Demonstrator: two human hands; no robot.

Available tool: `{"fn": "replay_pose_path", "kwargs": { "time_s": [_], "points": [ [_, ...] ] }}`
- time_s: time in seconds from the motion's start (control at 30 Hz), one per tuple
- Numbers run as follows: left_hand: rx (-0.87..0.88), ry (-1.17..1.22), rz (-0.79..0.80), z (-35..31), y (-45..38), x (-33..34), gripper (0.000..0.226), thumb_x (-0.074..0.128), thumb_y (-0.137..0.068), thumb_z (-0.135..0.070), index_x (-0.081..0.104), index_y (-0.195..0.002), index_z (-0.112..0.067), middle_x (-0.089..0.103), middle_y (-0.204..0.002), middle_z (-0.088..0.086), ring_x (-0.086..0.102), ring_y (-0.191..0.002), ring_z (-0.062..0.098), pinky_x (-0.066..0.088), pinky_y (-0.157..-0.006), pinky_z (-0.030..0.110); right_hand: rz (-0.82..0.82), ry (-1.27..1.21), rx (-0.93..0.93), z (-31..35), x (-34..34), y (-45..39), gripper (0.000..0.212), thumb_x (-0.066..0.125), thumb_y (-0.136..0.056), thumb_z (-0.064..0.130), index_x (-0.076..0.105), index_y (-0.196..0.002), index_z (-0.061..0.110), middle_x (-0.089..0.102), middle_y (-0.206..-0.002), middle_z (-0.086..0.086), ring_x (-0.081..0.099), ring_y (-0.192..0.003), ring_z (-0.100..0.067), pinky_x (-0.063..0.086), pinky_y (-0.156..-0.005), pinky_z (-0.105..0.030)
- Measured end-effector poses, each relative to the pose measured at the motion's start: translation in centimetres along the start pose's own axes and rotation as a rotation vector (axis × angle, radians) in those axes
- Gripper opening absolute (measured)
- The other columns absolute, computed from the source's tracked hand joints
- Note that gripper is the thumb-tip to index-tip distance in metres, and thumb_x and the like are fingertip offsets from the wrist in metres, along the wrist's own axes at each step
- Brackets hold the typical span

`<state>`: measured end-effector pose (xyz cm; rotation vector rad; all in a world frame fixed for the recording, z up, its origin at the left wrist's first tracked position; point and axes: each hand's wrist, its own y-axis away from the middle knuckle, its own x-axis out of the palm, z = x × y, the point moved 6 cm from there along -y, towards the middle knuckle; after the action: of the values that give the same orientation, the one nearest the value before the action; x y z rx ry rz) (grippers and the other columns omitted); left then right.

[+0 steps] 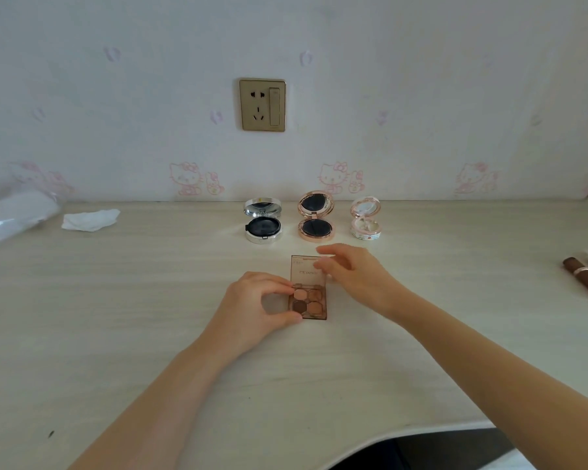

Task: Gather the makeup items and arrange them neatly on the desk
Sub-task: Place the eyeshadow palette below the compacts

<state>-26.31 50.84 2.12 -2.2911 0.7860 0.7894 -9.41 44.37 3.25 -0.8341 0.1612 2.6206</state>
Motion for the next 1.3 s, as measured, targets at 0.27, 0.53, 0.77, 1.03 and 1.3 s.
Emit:
{"fn": "replay_pose_path", "kwargs": {
  "time_s": [0.27, 0.53, 0.77, 1.03, 1.3],
  "points": [
    [-0.013, -0.028, -0.031, 0.1, 0.2, 0.0, 0.045, 0.088, -0.061, -0.032, 0.072, -0.103, -0.027, 0.062, -0.100, -0.023, 0.053, -0.103, -0.003, 0.031, -0.087, -0.001, -0.110, 0.286, -0.133, -2.1, 2.0, 5.6, 0.069, 0.053, -0.093, 0.039, 0.017, -0.150, 0.023, 0.041, -0.143, 0.011, 0.031, -0.134, -0.007, 0.021, -0.101, -0.011],
    [-0.078, 0.063, -0.036, 0.7, 0.6, 0.3, 0.056, 0.087, -0.060, -0.032, 0.068, -0.112, -0.028, 0.067, -0.102, -0.023, 0.056, -0.099, -0.015, 0.031, -0.084, -0.006, -0.115, 0.419, -0.274, -0.6, 3.2, 5.4, 0.073, 0.057, -0.092, 0.023, 0.015, -0.150, 0.008, 0.046, -0.142, -0.003, 0.034, -0.131, -0.016, 0.012, -0.094, -0.003],
    [-0.092, 0.024, -0.042, 1.4, 0.2, 0.1, 0.047, 0.077, -0.076, -0.023, 0.063, -0.121, -0.028, 0.068, -0.113, -0.016, 0.060, -0.107, -0.003, 0.040, -0.090, 0.008, -0.081, 0.359, -0.250, 0.1, 4.0, 3.0, 0.070, 0.055, -0.093, 0.021, 0.015, -0.150, 0.009, 0.047, -0.140, -0.004, 0.038, -0.130, -0.022, 0.023, -0.092, -0.011],
    [-0.124, -0.161, -0.067, 2.9, -0.7, -1.5, 0.037, 0.064, -0.087, -0.022, 0.058, -0.123, -0.024, 0.065, -0.115, -0.002, 0.058, -0.110, 0.021, 0.044, -0.091, 0.031, -0.009, 0.339, -0.252, 2.5, 6.5, -0.6, 0.067, 0.052, -0.094, 0.015, 0.016, -0.149, 0.008, 0.049, -0.136, -0.009, 0.041, -0.127, -0.025, 0.033, -0.101, -0.025],
    [-0.166, -0.206, -0.067, 3.9, -2.1, -2.1, 0.039, 0.057, -0.090, -0.017, 0.051, -0.128, -0.020, 0.062, -0.117, 0.004, 0.057, -0.108, 0.026, 0.044, -0.090, 0.038, 0.004, 0.392, -0.234, 3.5, 7.5, -2.7, 0.063, 0.048, -0.095, 0.016, 0.016, -0.148, 0.006, 0.050, -0.131, -0.013, 0.043, -0.124, -0.030, 0.036, -0.102, -0.039]
  ]
}}
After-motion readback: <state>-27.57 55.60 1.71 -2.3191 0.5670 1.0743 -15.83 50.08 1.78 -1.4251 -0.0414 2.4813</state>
